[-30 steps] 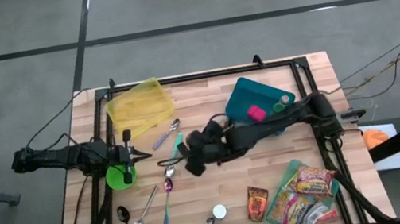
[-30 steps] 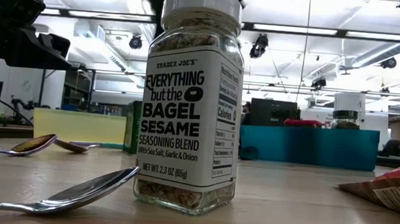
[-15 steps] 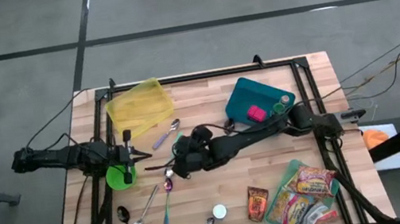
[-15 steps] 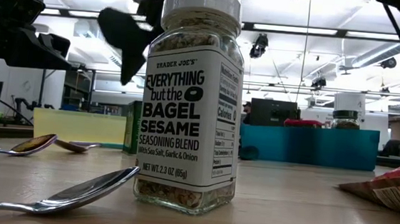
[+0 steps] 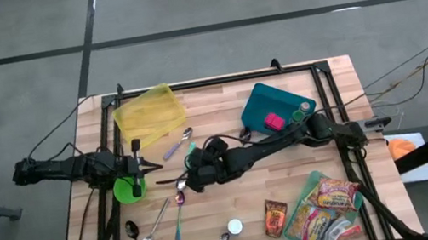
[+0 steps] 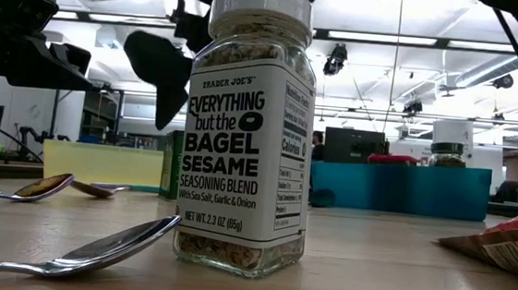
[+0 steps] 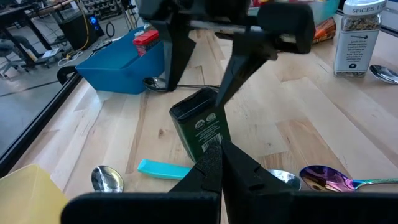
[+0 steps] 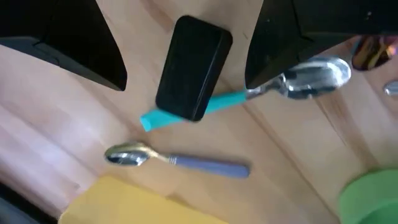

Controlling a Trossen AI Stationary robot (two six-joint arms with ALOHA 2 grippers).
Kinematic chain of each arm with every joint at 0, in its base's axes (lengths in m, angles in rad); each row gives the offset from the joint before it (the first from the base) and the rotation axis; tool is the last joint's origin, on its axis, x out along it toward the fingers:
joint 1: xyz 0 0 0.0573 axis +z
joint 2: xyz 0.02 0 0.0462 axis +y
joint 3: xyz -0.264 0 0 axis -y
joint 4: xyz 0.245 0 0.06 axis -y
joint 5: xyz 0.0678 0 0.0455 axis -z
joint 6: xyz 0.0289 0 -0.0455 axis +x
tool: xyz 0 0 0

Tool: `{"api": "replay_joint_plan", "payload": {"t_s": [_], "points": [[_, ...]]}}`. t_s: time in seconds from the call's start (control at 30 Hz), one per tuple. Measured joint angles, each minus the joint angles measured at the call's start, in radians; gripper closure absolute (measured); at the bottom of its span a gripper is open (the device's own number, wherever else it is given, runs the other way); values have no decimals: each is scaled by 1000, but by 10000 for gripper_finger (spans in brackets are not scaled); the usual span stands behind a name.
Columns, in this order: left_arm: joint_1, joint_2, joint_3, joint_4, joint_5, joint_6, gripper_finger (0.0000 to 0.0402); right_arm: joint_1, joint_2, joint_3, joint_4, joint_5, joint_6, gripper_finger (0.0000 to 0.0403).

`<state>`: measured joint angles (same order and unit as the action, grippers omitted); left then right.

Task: Pick & Place Food Item
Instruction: Put the green seasoning can into the blue bin

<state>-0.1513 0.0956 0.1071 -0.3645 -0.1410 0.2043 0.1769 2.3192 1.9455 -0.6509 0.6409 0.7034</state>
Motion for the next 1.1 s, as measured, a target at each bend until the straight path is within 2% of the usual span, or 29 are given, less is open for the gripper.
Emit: {"api": "replay_joint_plan", "payload": {"t_s": [0.3,1.1], "points": [[0,0,0,0,0,0,401,-18,1,-50,26,-66,26,78],[0,0,0,0,0,0,401,-25,1,-49,30,-99,0,78]]}}
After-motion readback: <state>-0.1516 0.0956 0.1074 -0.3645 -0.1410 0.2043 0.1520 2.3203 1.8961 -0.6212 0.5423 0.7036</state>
